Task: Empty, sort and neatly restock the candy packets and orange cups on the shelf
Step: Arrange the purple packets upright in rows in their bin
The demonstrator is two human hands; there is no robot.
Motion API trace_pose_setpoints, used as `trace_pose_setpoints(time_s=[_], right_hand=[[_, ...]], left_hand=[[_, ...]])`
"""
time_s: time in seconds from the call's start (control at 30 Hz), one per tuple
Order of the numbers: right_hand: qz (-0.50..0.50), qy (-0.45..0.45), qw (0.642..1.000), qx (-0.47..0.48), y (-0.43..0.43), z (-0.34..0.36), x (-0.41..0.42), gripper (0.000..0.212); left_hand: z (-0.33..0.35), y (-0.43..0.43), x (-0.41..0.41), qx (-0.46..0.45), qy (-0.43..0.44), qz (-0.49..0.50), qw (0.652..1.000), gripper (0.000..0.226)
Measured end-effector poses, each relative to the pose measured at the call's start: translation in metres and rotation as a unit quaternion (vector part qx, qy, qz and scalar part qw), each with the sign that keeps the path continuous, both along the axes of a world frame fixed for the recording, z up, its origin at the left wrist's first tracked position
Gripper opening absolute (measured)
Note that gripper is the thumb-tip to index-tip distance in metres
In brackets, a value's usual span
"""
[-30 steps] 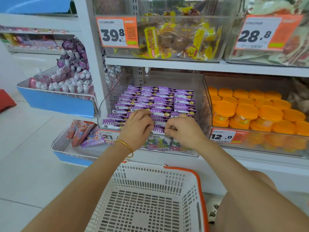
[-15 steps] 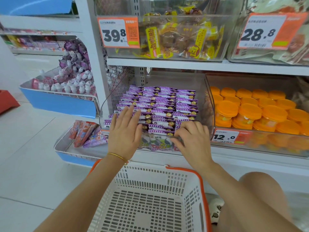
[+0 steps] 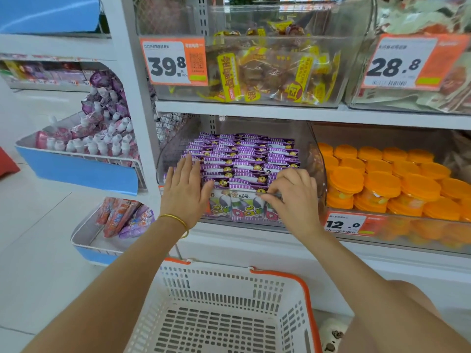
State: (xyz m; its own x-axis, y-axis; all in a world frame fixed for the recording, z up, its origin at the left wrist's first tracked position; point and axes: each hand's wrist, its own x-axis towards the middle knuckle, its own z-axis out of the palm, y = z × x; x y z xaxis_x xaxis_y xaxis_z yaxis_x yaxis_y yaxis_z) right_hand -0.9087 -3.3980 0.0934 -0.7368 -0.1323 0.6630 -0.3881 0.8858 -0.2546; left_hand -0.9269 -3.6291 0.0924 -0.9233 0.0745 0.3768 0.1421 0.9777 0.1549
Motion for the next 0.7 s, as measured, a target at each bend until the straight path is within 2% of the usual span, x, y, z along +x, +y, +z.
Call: trace_pose_setpoints(time_s=[0.27,0.4,0.43,0.5,0.6,0.63,0.7], right_hand=[[0.006,-0.016,1.000,-0.005,-0.003,-0.020,-0.001,0.022],[-0.013,0.001,1.000,-0.016,-0.002,-0.005,0.001,0.022],[-0.028,-0.010,0.999,-0.014,-0.006,0.003,-0.002,0.031],[-0.050,-0.120,0.990,0.056,-0.017,0.020,-0.016,0.058],[-0.056,-0.330,0.929,0.157,-0.029,0.023,-0.045,0.068],[-0.060,-0.359,0.915,0.173,-0.030,0.020,-0.051,0.068],[-0.063,-0.367,0.911,0.180,-0.030,0.014,-0.054,0.067]], left_hand=[[-0.014,-0.007,-0.004,-0.032,-0.041,-0.027,0.998,0.083],[0.001,0.001,-0.014,0.023,-0.056,-0.003,0.998,0.064],[0.006,0.005,-0.021,0.014,-0.055,-0.007,0.998,0.057],[0.012,0.015,-0.036,-0.029,-0.092,-0.023,0.995,0.051],[0.015,0.025,-0.051,-0.080,-0.191,-0.033,0.978,0.050],[0.014,0.026,-0.053,-0.087,-0.210,-0.034,0.973,0.051],[0.013,0.024,-0.054,-0.098,-0.227,-0.034,0.968,0.051]])
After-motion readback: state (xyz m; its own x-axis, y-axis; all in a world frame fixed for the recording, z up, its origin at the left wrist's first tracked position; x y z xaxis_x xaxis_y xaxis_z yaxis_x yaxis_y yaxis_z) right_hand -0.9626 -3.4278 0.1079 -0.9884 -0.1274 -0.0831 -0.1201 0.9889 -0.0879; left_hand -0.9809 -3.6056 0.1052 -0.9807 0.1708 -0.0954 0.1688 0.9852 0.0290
